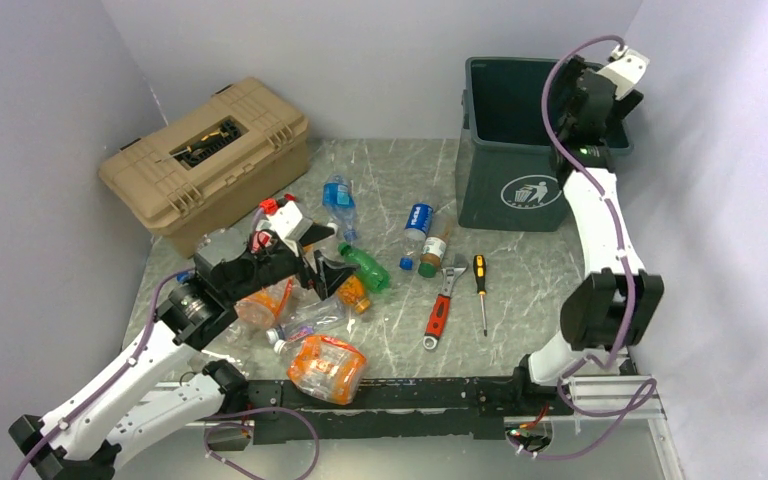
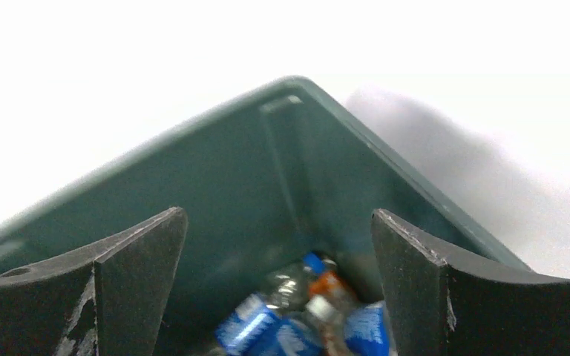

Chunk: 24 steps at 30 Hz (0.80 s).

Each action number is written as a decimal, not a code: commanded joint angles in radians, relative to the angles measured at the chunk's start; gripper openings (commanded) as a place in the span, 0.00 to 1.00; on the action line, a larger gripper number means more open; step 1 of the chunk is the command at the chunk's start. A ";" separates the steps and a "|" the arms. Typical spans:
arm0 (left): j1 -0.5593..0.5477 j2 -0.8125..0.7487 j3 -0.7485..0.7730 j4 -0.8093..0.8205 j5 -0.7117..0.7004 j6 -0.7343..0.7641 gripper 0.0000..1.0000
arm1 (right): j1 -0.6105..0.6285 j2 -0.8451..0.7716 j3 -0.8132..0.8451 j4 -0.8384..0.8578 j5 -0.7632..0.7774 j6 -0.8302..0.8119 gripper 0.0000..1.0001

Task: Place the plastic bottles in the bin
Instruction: Place the plastic bottle in the trash bin.

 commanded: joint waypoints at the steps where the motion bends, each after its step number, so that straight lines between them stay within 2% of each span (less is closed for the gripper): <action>1: -0.002 0.005 0.025 0.008 -0.045 0.001 1.00 | 0.039 -0.241 -0.009 0.096 -0.090 0.162 1.00; 3: -0.001 0.007 0.022 0.011 -0.081 -0.007 1.00 | 0.092 -0.324 -0.030 0.073 -0.148 0.226 1.00; 5: -0.002 0.011 0.020 0.010 -0.129 -0.014 0.99 | 0.197 -0.376 -0.028 0.035 -0.173 0.192 1.00; 9: -0.001 0.025 0.028 -0.010 -0.238 -0.026 0.99 | 0.529 -0.474 -0.081 -0.022 -0.190 0.051 1.00; 14: -0.002 0.031 0.035 -0.036 -0.346 -0.027 0.99 | 0.835 -0.560 -0.224 -0.103 -0.210 -0.019 1.00; 18: -0.001 0.023 0.033 -0.049 -0.404 -0.019 0.99 | 1.019 -0.578 -0.319 -0.230 -0.149 -0.029 0.99; 21: -0.001 0.005 0.027 -0.046 -0.438 -0.013 0.99 | 1.173 -0.572 -0.406 -0.299 -0.038 -0.040 1.00; 24: -0.002 -0.014 0.023 -0.045 -0.459 -0.006 0.99 | 1.251 -0.568 -0.522 -0.347 0.082 0.045 1.00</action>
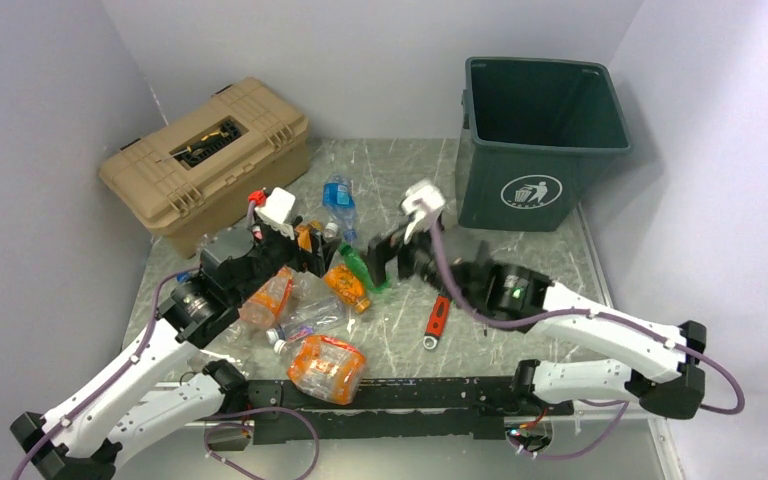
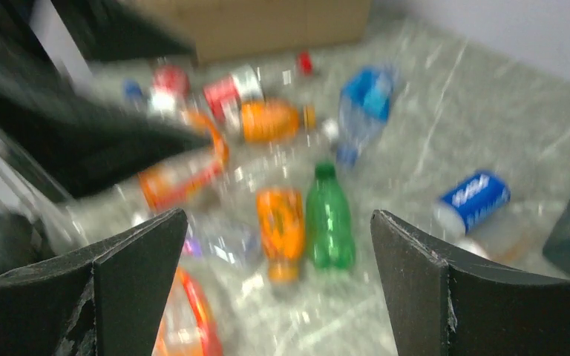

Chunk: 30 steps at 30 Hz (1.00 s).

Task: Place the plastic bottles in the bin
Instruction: Place the plastic bottle in the trash bin, then pick up the plastic bottle at the center of the board.

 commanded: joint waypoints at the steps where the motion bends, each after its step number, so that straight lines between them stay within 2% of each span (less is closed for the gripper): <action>1: -0.002 -0.041 0.022 0.017 -0.072 0.011 0.99 | 0.092 -0.016 -0.157 -0.105 0.188 0.094 1.00; 5: -0.002 -0.040 0.023 0.014 -0.074 0.018 1.00 | 0.080 -0.097 -0.391 -0.022 0.223 0.305 1.00; 7: -0.001 -0.025 0.025 0.014 -0.066 0.018 0.99 | 0.011 -0.151 -0.495 0.045 0.129 0.372 1.00; 9: -0.002 -0.007 0.033 0.006 -0.053 0.015 1.00 | -0.095 -0.171 -0.558 0.037 0.015 0.455 1.00; 13: -0.002 0.023 0.042 -0.004 -0.038 0.009 1.00 | -0.198 -0.229 -0.687 0.109 0.006 0.519 0.96; 16: -0.002 0.032 0.042 -0.004 -0.024 0.004 0.99 | -0.279 -0.219 -0.729 0.149 0.026 0.583 0.92; 21: -0.002 0.051 0.043 -0.011 -0.016 -0.003 1.00 | -0.373 -0.144 -0.779 0.323 0.028 0.665 0.84; 27: -0.002 0.059 0.045 -0.015 -0.007 -0.003 0.99 | -0.425 0.065 -0.699 0.412 0.038 0.663 0.84; 30: -0.003 0.058 0.045 -0.013 -0.003 -0.004 1.00 | -0.452 0.140 -0.679 0.449 0.025 0.661 0.80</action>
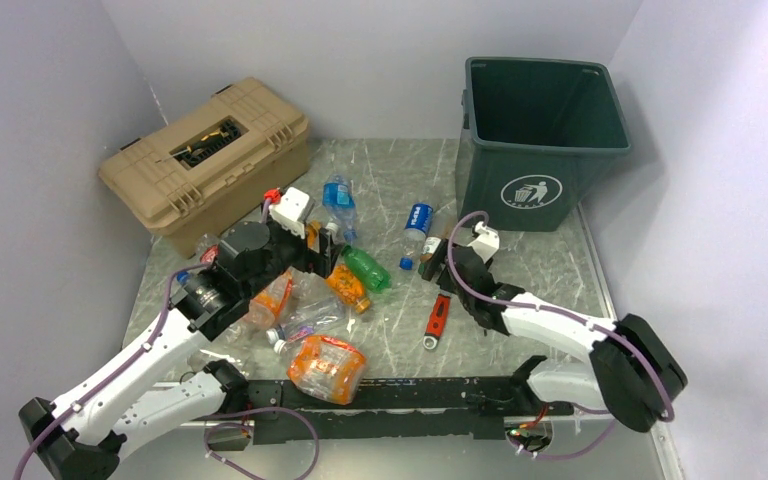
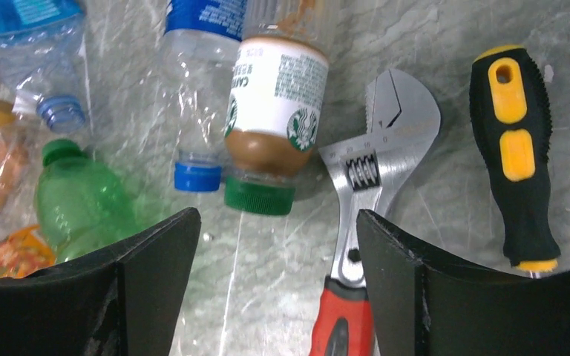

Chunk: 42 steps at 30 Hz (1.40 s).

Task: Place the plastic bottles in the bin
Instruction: Pick up the plastic bottle at the center of the board.

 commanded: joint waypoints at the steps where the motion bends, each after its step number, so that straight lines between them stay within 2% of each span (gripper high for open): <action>1: -0.003 -0.001 0.045 0.017 0.022 -0.008 0.99 | -0.037 0.084 0.068 0.135 0.004 0.016 0.78; 5: -0.003 0.000 0.046 0.016 0.026 -0.007 1.00 | -0.041 0.149 0.086 0.189 -0.009 0.001 0.72; 13: -0.004 -0.007 0.046 0.018 0.040 -0.009 0.99 | -0.041 0.275 0.137 0.179 -0.040 0.003 0.69; 19: -0.003 -0.007 0.048 0.021 0.059 -0.014 1.00 | -0.041 0.319 0.146 0.152 -0.040 0.012 0.55; 25: -0.003 -0.005 0.048 0.022 0.069 -0.014 1.00 | -0.041 0.352 0.141 0.141 -0.046 0.022 0.49; 28: -0.004 -0.008 0.048 0.023 0.067 -0.014 0.99 | -0.041 0.349 0.130 0.140 -0.052 0.026 0.42; 32: -0.003 -0.008 0.047 0.022 0.065 -0.013 1.00 | -0.033 0.270 0.107 0.124 -0.061 0.018 0.31; 36: -0.005 -0.009 0.046 0.023 0.063 -0.012 0.99 | -0.004 0.099 0.074 0.072 -0.084 -0.039 0.20; 38: -0.005 -0.012 0.046 0.024 0.062 -0.014 0.99 | 0.008 0.003 0.060 0.057 -0.166 -0.109 0.17; 39: -0.005 -0.014 0.045 0.029 0.060 -0.016 0.99 | 0.012 -0.046 0.055 0.056 -0.234 -0.162 0.13; 40: -0.004 -0.017 0.042 0.039 0.060 -0.021 1.00 | 0.019 -0.090 0.051 0.050 -0.299 -0.215 0.03; 42: -0.005 -0.032 0.032 0.068 0.087 -0.031 1.00 | 0.036 -0.175 0.057 0.008 -0.426 -0.318 0.00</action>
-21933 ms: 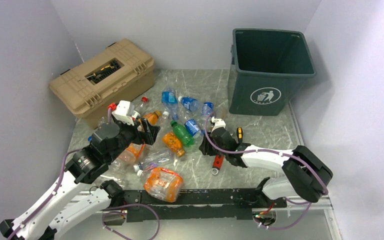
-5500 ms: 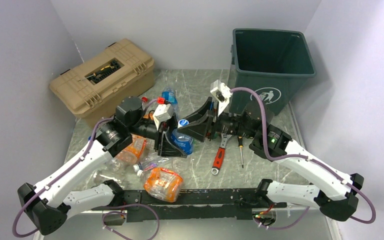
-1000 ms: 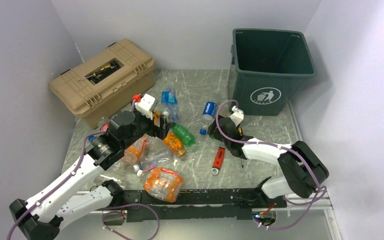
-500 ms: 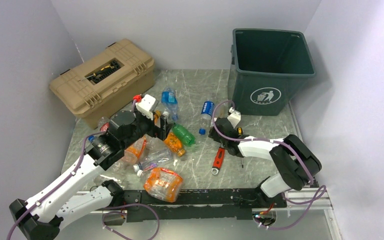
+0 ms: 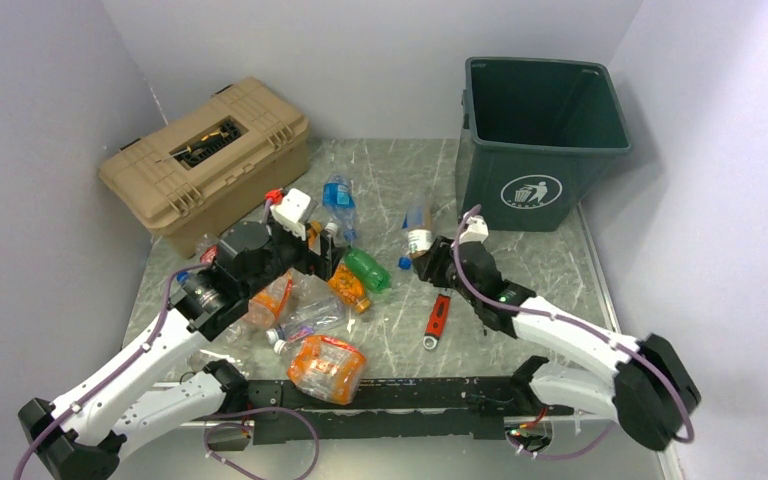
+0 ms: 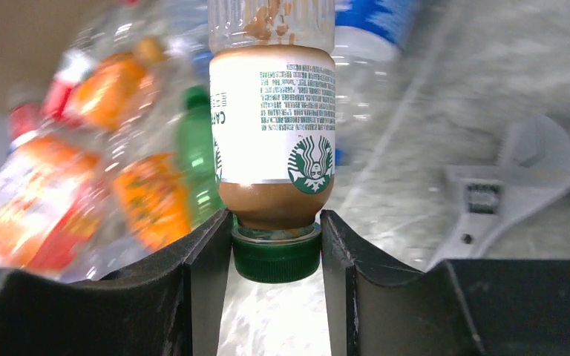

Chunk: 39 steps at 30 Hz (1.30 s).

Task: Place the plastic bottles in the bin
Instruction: Pick up the plastic bottle at the center of the board.

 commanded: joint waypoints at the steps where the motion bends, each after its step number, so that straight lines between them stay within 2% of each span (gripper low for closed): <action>1: -0.004 -0.042 0.016 0.104 0.057 -0.031 1.00 | 0.039 -0.179 0.007 -0.067 -0.300 -0.244 0.00; 7: 0.032 -0.089 -0.021 0.233 0.348 -0.164 1.00 | 0.122 -0.449 -0.040 -0.106 -0.539 -0.348 0.00; 10: 0.077 -0.033 0.009 0.293 0.518 -0.263 0.99 | 0.162 -0.497 -0.037 -0.110 -0.584 -0.378 0.00; 13: 0.102 0.025 0.077 0.258 0.624 -0.260 1.00 | 0.193 -0.491 0.007 -0.180 -0.603 -0.401 0.00; 16: 0.102 0.043 0.190 0.094 0.700 -0.155 0.99 | 0.208 -0.471 0.075 -0.259 -0.601 -0.407 0.00; 20: 0.100 0.068 0.396 -0.210 0.800 0.117 1.00 | 0.208 -0.415 0.192 -0.434 -0.599 -0.403 0.00; 25: 0.018 0.074 0.429 -0.411 0.850 0.460 0.97 | 0.209 -0.372 0.331 -0.638 -0.629 -0.413 0.00; 28: -0.034 0.064 0.382 -0.457 0.769 0.661 0.97 | 0.209 -0.357 0.426 -0.725 -0.669 -0.431 0.00; 32: -0.111 0.108 0.420 -0.554 0.679 0.827 0.96 | 0.210 -0.292 0.566 -0.876 -0.685 -0.479 0.00; 39: -0.217 0.176 0.461 -0.575 0.537 0.938 0.97 | 0.213 -0.210 0.668 -1.003 -0.665 -0.520 0.00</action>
